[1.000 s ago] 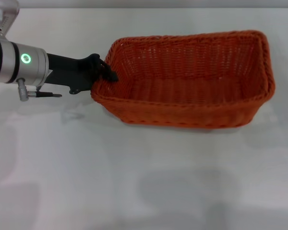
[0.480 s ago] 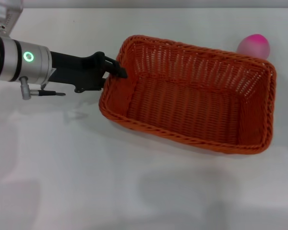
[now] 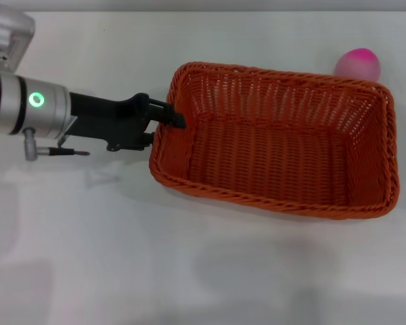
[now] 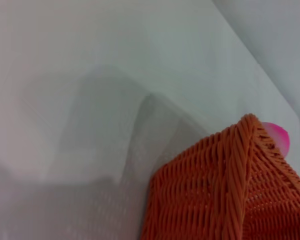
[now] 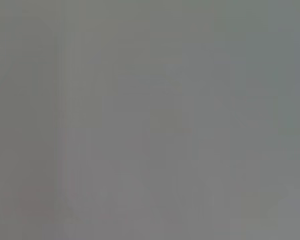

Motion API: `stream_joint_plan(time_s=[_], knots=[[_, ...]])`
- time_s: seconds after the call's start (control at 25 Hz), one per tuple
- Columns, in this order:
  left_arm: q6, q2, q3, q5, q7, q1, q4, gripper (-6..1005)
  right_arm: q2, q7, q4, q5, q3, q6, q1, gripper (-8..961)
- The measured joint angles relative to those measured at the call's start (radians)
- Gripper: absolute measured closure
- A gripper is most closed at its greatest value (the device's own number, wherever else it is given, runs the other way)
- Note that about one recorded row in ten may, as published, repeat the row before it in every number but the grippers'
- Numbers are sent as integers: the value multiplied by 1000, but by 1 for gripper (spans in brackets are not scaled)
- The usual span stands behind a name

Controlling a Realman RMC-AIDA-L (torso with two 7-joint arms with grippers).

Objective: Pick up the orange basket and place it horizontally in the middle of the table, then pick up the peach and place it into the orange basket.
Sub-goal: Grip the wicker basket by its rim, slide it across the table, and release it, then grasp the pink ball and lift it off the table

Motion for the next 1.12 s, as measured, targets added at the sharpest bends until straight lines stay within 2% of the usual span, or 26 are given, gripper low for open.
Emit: stream_joint_plan(time_s=[0.16, 0.32, 0.44, 0.6, 0.68, 0.8, 0.88, 0.96, 1.12], knots=[[-4, 12, -1, -46, 79, 39, -9, 545, 0, 2, 1, 0, -10, 9, -2, 133], [-5, 39, -21, -90, 194, 68, -11, 380, -1, 5, -16, 0, -19, 32, -3, 133], [-19, 49, -134, -101, 328, 89, -11, 257, -2, 20, -45, -1, -25, 46, -4, 133], [-49, 53, -333, -130, 562, 125, -12, 257, -3, 174, -154, -2, -40, 10, 1, 133], [-53, 57, -383, -150, 652, 148, -13, 257, -4, 301, -241, -1, -87, -28, 2, 133], [-48, 60, -414, -219, 809, 191, -13, 258, -7, 509, -404, -4, -222, -105, 0, 133], [-43, 58, -416, -271, 911, 219, -13, 258, -16, 649, -517, -18, -336, -165, -4, 137], [-41, 51, -418, -326, 1028, 251, -13, 258, -34, 790, -624, -60, -447, -222, -5, 137], [-38, 24, -435, -424, 1205, 307, -4, 258, -89, 1034, -747, -209, -568, -260, 41, 138]])
